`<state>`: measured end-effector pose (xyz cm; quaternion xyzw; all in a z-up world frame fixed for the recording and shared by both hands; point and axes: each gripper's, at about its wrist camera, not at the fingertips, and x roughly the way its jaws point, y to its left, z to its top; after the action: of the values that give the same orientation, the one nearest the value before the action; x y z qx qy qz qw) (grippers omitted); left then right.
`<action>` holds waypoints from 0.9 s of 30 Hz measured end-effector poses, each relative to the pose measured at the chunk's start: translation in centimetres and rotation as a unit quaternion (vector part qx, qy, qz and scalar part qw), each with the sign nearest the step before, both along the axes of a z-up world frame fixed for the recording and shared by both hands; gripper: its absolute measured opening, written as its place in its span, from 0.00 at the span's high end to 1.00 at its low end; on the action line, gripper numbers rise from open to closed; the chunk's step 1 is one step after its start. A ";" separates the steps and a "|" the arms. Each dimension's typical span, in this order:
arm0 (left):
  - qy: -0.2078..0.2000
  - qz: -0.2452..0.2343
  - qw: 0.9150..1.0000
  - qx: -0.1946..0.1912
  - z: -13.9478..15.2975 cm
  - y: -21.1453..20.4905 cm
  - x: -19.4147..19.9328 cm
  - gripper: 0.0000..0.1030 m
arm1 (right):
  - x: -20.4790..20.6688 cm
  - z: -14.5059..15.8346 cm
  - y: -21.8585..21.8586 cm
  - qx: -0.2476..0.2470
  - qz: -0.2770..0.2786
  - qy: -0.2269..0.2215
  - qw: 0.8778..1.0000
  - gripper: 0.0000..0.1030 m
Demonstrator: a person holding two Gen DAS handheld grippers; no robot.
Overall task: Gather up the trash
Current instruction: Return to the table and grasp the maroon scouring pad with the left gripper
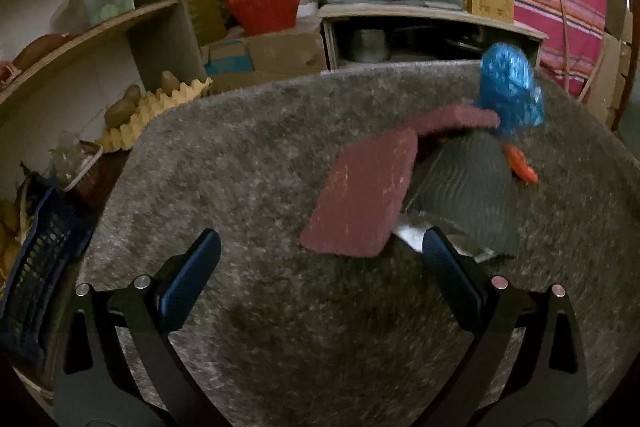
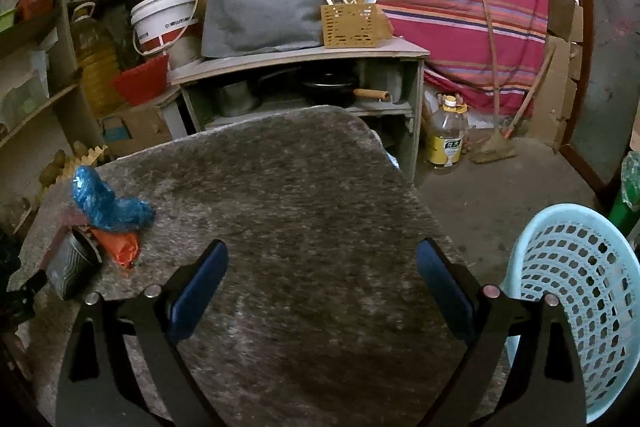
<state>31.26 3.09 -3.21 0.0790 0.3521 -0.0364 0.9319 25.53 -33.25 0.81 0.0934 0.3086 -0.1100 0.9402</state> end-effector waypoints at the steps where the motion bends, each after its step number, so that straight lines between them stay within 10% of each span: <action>1: 0.004 -0.003 1.000 -0.003 -0.2 0.0 0.0 0.05 | 0.1 0.0 0.3 -0.003 0.000 0.000 1.000 0.09; 19: -0.003 -0.022 0.999 -0.025 0.1 0.7 2.0 0.33 | 1.9 -0.3 5.0 -0.031 0.041 0.010 0.999 0.09; 27: -0.011 -0.050 0.998 -0.024 0.5 0.0 1.7 0.72 | 3.1 -0.3 7.4 -0.026 0.064 0.011 0.998 0.09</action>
<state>32.98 3.11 -2.71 0.0748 0.3361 -0.0900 0.9345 28.63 -25.83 0.55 0.0475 0.3210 -0.0589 0.9440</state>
